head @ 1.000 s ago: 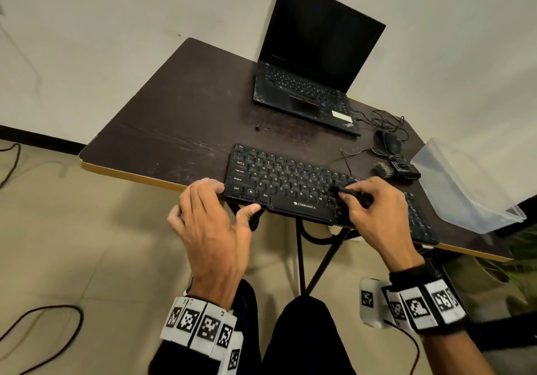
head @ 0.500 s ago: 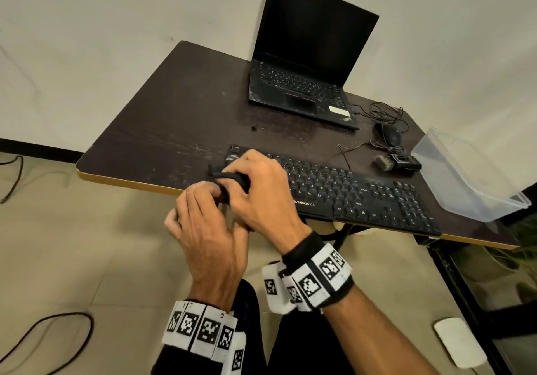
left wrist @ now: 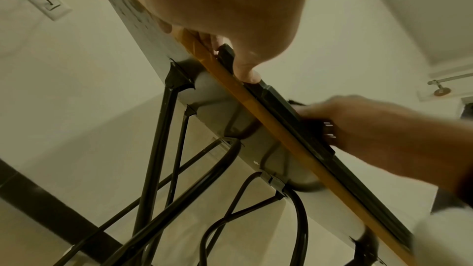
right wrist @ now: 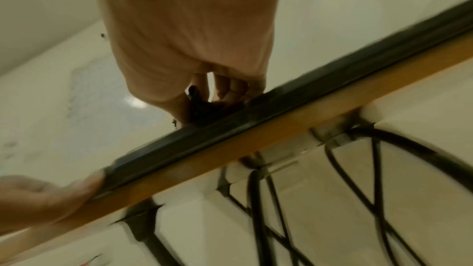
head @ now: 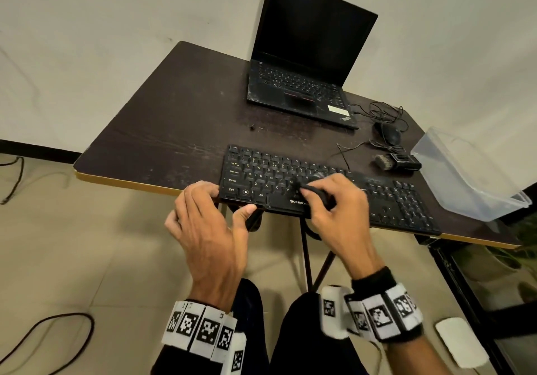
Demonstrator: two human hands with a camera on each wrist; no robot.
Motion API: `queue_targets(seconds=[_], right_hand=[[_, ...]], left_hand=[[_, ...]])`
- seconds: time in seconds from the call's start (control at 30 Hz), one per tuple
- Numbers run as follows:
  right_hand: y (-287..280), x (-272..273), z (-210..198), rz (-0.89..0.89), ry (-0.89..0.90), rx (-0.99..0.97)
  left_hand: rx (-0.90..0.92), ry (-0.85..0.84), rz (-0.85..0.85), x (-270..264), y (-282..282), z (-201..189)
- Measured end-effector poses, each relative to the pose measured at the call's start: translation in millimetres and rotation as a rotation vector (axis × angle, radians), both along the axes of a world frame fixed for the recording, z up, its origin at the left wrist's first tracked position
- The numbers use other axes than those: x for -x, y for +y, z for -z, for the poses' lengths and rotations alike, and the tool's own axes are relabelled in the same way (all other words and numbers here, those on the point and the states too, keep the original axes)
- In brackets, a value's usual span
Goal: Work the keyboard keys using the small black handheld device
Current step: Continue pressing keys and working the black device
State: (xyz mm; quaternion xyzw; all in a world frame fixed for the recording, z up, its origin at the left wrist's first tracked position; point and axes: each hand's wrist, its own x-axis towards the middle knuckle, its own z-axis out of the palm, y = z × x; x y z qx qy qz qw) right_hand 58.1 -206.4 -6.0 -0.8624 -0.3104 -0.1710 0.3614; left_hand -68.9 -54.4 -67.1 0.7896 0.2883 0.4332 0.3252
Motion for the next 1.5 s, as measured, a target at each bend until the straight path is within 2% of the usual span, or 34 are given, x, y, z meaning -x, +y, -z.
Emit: queue_targets(seconds=[0.13,0.23,0.33,0.43,0.53,0.6,0.7,0.87,0.97,1.07,1.23,1.33,1.43,1.5], right_hand=[[79.3,44.5,4.7,-0.257,0.010,0.002],[103.1,55.3,2.6,-0.291,-0.012,0.072],[80.7,48.4,-0.9,-0.251,-0.056,0.110],[33.4,30.1,-4.3,-0.108,-0.097,0.131],[-22.9,7.8,-8.5,0.057,-0.062,0.177],[-44.4,2.0,-11.5,0.088,-0.047,0.187],[-32.6,8.7,-12.0,0.070,-0.067,0.173],[50.2,41.9,1.5,-0.085,-0.080,0.087],[61.8,43.7,3.8,-0.095,-0.079,0.083],[29.1,31.9,2.8,-0.070,-0.150,0.131],[-65.1,-6.4,3.2,0.196,-0.198,0.114],[-101.7,-14.8,2.5,0.330,-0.167,0.102],[-104.2,-14.1,7.4,0.284,-0.123,0.062],[-96.1,-10.1,11.8,0.211,-0.105,0.053]], left_hand=[[-0.001,-0.006,-0.011,0.4,0.8,-0.5],[0.000,0.002,-0.043,0.3,2.0,-0.5],[-0.010,-0.006,-0.007,2.3,1.5,-1.1],[-0.007,0.007,0.004,3.5,0.2,-3.2],[0.002,-0.010,0.018,3.1,-1.3,-3.2],[-0.004,-0.023,0.025,3.0,-1.5,-2.1],[0.007,-0.028,0.031,2.0,-2.5,-1.7],[-0.012,-0.017,0.013,5.4,2.6,0.0],[-0.005,-0.017,-0.027,6.9,9.6,1.6],[-0.002,-0.037,-0.028,7.9,10.5,0.6],[0.013,-0.055,-0.023,6.7,9.4,1.6],[0.027,-0.055,-0.018,5.7,9.8,3.0],[0.028,-0.047,-0.068,6.5,6.4,0.1],[-0.061,-0.066,-0.107,7.6,-2.5,-4.5]])
